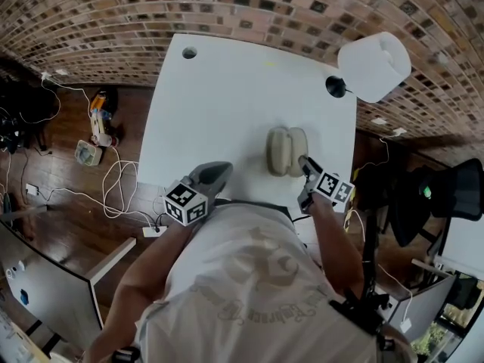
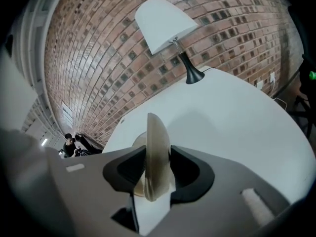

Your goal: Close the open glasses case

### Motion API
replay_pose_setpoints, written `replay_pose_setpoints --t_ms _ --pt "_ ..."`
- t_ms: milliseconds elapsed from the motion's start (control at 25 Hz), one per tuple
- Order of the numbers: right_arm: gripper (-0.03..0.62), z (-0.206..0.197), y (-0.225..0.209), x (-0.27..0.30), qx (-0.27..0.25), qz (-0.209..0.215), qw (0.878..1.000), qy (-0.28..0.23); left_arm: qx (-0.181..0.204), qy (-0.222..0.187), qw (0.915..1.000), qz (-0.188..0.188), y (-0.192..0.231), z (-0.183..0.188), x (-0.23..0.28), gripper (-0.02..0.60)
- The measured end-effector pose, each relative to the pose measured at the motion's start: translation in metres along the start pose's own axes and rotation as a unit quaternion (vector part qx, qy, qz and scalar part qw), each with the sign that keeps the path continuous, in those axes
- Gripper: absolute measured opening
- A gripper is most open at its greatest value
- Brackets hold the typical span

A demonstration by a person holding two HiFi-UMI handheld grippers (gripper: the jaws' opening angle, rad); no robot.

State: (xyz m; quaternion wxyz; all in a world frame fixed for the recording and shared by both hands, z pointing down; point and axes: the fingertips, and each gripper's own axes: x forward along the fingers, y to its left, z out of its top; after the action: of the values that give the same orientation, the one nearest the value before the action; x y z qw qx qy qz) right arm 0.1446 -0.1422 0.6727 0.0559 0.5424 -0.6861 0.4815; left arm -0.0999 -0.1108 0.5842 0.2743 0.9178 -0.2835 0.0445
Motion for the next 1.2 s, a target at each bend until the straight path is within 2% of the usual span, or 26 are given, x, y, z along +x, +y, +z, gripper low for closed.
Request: replay_pose_setpoints --t_ms 160,280,600,800,1000,1200 --pt "0.174 0.0 0.016 -0.002 -0.041 -0.011 0.999 0.001 -0.004 -0.004 1.0 0.004 0.002 0.0 -0.002 0.005" --pt "0.223 -0.005 0.029 -0.002 -0.083 -0.01 0.996 0.01 -0.004 -0.008 0.9999 0.006 0.002 0.001 -0.001 0.005" --pt "0.264 -0.02 0.065 0.001 -0.168 0.027 0.985 0.038 0.003 -0.005 1.0 -0.006 -0.007 0.002 0.008 0.005" --pt "0.264 -0.027 0.09 0.008 -0.219 0.059 0.972 0.061 0.001 -0.004 1.0 -0.004 -0.007 0.002 0.009 0.006" --pt "0.257 -0.034 0.109 0.02 -0.243 0.092 0.963 0.076 -0.003 -0.004 1.0 0.002 -0.006 0.001 0.009 0.005" --pt "0.15 -0.035 0.107 0.032 -0.249 0.092 0.96 0.083 -0.007 -0.001 1.0 0.007 -0.004 0.0 0.008 0.005"
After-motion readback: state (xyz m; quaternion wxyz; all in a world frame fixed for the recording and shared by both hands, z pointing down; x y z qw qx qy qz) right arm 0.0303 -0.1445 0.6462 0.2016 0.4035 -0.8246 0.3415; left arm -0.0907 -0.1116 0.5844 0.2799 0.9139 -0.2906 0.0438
